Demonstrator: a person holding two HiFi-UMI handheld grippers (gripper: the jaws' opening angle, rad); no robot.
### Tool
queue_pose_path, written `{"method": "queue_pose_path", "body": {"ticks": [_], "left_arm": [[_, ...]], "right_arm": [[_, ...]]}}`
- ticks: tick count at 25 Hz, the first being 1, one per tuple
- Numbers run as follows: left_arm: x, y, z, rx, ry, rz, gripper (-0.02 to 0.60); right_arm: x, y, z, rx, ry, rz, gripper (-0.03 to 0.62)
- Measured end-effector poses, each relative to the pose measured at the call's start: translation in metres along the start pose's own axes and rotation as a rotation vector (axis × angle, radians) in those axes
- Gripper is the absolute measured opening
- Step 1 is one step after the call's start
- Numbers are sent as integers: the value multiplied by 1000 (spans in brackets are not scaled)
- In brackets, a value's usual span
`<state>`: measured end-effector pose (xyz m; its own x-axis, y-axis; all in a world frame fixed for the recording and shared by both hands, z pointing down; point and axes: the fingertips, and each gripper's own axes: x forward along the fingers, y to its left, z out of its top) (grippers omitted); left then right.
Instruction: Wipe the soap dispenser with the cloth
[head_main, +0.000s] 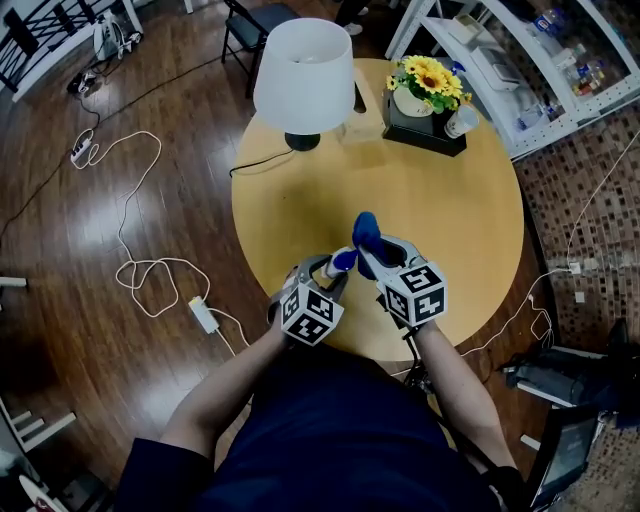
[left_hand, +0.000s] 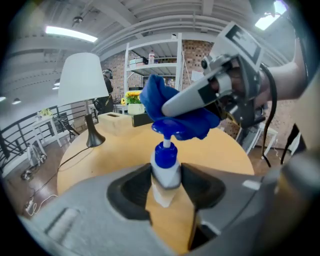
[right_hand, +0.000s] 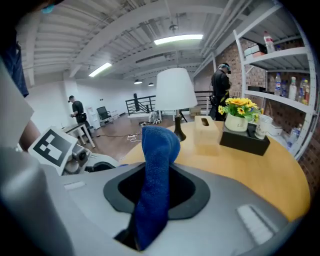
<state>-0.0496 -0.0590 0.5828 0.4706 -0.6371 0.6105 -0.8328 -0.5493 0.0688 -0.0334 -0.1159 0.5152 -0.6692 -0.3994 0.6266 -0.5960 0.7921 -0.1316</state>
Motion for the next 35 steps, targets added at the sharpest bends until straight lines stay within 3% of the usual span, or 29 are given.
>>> {"method": "queue_pose_path", "body": {"ticks": [4,7,10,15,17,21,22,26,31,33,35], "left_arm": [[1,-3,0,58,23,-8,192],[-2,-5,-3,112,27,-58,190],[-10,-9,-7,144,2,-166,187],[-23,-13,-13,184,-15,-291,186],[-23,-12,-14,191,-1,-296,186],[-22,-14,-16,184,10,-287,186],[-22,-15,-17,180,7,-283,186],[-23,-13,-17,168,-3,-274,186],[-25,-14,-17,169,1,-278,186],[-25,-14,-16,167,2,-278,186],[-25,-12,-16,169,2,-275,186]], "right_arm": [[-2,-23,-45,64,99,-54,101],[-5,-1,-59,131,66,66,101],[-3,30,-56,137,12,202,101],[8,44,-59,131,27,283,101],[10,40,-60,142,39,266,101],[15,-3,-80,187,120,72,101],[14,-9,-80,215,113,63,101],[7,10,-49,267,8,206,101],[22,40,-42,269,67,389,101],[27,35,-44,329,75,405,101],[31,18,-53,340,111,321,103]]}}
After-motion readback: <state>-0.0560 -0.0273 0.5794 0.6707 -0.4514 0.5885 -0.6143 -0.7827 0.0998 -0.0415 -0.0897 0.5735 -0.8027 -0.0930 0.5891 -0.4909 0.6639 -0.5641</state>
